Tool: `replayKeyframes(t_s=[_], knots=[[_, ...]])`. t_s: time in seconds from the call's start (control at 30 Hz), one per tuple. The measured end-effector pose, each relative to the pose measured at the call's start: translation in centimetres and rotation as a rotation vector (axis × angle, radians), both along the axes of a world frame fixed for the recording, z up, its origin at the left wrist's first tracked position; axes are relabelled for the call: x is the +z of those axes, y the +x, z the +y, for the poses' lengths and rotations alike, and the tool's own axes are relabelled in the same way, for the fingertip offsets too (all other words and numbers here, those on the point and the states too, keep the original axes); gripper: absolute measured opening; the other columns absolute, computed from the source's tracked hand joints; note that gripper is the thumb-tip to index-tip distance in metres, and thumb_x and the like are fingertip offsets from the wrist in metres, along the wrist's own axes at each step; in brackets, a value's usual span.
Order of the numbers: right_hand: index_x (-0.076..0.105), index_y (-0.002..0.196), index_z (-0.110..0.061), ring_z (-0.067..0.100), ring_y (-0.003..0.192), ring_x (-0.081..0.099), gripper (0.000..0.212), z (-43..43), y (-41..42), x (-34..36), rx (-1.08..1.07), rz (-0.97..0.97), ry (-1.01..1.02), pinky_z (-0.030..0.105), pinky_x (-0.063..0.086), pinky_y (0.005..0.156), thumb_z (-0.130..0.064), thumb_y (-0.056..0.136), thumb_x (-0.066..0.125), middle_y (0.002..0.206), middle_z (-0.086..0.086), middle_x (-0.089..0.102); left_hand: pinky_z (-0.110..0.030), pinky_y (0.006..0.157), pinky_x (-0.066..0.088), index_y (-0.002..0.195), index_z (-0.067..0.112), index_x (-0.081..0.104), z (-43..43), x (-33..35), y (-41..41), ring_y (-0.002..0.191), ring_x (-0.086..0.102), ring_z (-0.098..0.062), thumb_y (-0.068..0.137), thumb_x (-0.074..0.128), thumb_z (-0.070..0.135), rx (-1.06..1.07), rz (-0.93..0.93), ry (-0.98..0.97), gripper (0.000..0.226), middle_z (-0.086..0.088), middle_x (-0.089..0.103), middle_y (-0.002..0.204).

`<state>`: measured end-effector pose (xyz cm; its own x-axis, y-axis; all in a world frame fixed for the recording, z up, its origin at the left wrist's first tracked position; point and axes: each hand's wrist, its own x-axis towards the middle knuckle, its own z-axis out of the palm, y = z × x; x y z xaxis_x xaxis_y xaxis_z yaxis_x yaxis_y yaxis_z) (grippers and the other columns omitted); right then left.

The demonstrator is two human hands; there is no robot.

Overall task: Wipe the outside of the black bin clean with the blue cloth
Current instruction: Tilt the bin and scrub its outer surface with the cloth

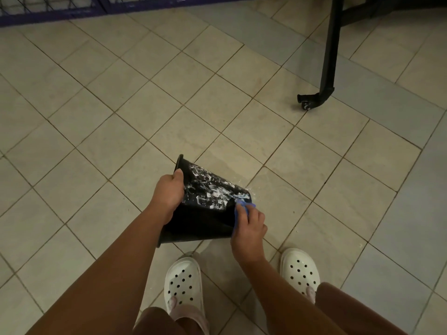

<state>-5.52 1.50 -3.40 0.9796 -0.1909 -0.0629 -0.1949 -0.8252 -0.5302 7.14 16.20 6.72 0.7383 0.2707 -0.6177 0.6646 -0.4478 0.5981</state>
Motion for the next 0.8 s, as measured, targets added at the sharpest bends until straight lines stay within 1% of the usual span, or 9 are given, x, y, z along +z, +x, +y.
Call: replayKeyframes(t_s=[0.1, 0.2, 0.3, 0.37, 0.47, 0.57, 0.63, 0.7, 0.8], knots=[[0.045, 0.131, -0.015, 0.025, 0.114, 0.037, 0.07, 0.8, 1.1, 0.8, 0.083, -0.036, 0.028, 0.044, 0.046, 0.083, -0.008, 0.068, 0.075, 0.129, 0.011, 0.044, -0.036, 0.068, 0.04, 0.087, 0.005, 0.059, 0.0, 0.0, 0.0, 0.077, 0.053, -0.026, 0.105, 0.03, 0.038, -0.028, 0.016, -0.03, 0.047, -0.017, 0.055, 0.082], [0.048, 0.128, -0.016, 0.027, 0.108, 0.04, 0.066, 0.0, 2.7, 0.6, 0.035, 0.003, 0.035, 0.045, 0.048, 0.075, -0.003, 0.068, 0.071, 0.125, 0.012, 0.05, -0.035, 0.069, 0.042, 0.092, 0.003, 0.06, 0.4, -0.3, -0.1, 0.079, 0.056, -0.028, 0.105, 0.03, 0.039, 0.025, 0.016, -0.044, 0.048, -0.018, 0.058, 0.084], [0.051, 0.127, -0.014, 0.028, 0.105, 0.041, 0.068, -1.0, 2.0, -0.2, -0.032, 0.024, 0.03, 0.044, 0.048, 0.07, 0.001, 0.064, 0.071, 0.123, 0.014, 0.051, -0.034, 0.066, 0.044, 0.104, -0.001, 0.061, 0.8, -0.6, 0.0, 0.085, 0.061, -0.03, 0.104, 0.031, 0.039, 0.087, 0.033, -0.045, 0.049, -0.018, 0.063, 0.092], [0.049, 0.128, -0.013, 0.027, 0.109, 0.039, 0.073, -0.8, 0.6, -0.5, 0.031, -0.008, 0.019, 0.042, 0.047, 0.075, 0.001, 0.062, 0.075, 0.126, 0.012, 0.046, -0.035, 0.069, 0.045, 0.107, 0.0, 0.06, 0.9, -0.7, 0.1, 0.089, 0.061, -0.031, 0.105, 0.031, 0.038, 0.101, 0.041, -0.044, 0.049, -0.018, 0.063, 0.093], [0.042, 0.13, -0.016, 0.029, 0.118, 0.035, 0.074, 0.6, -0.2, 0.1, 0.201, -0.059, 0.039, 0.047, 0.044, 0.088, -0.007, 0.065, 0.077, 0.13, 0.009, 0.039, -0.037, 0.077, 0.045, 0.101, 0.001, 0.061, 1.0, -0.7, 0.2, 0.093, 0.062, -0.034, 0.105, 0.03, 0.037, 0.083, 0.059, -0.027, 0.047, -0.021, 0.064, 0.097], [0.045, 0.126, -0.02, 0.025, 0.114, 0.035, 0.067, 1.5, 1.9, 1.3, 0.234, -0.081, 0.061, 0.046, 0.043, 0.086, -0.012, 0.068, 0.076, 0.126, 0.008, 0.047, -0.04, 0.083, 0.049, 0.109, -0.001, 0.06, 1.2, -0.9, 0.1, 0.099, 0.064, -0.037, 0.104, 0.03, 0.037, 0.088, 0.089, -0.023, 0.048, -0.023, 0.066, 0.103], [0.051, 0.122, -0.021, 0.024, 0.109, 0.038, 0.059, 1.1, 3.3, 1.6, 0.169, -0.041, 0.072, 0.043, 0.043, 0.08, -0.007, 0.068, 0.073, 0.121, 0.008, 0.052, -0.039, 0.079, 0.05, 0.112, -0.001, 0.06, 1.3, -1.1, 0.0, 0.094, 0.064, -0.034, 0.104, 0.031, 0.037, 0.111, 0.091, -0.037, 0.049, -0.02, 0.066, 0.099], [0.056, 0.12, -0.018, 0.03, 0.103, 0.045, 0.054, 0.2, 4.0, 1.3, 0.047, 0.028, 0.078, 0.043, 0.044, 0.074, -0.001, 0.069, 0.068, 0.117, 0.011, 0.054, -0.035, 0.071, 0.046, 0.107, -0.001, 0.06, 1.0, -1.1, 0.0, 0.088, 0.062, -0.031, 0.105, 0.031, 0.036, 0.112, 0.062, -0.031, 0.047, -0.018, 0.064, 0.095], [0.054, 0.124, -0.015, 0.032, 0.103, 0.042, 0.062, 0.6, 3.1, 1.3, -0.041, 0.075, 0.047, 0.044, 0.043, 0.072, 0.002, 0.065, 0.065, 0.119, 0.014, 0.051, -0.034, 0.068, 0.04, 0.095, 0.002, 0.059, 0.3, -0.9, 0.1, 0.083, 0.055, -0.028, 0.105, 0.031, 0.036, 0.089, 0.025, -0.026, 0.045, -0.018, 0.058, 0.09]])
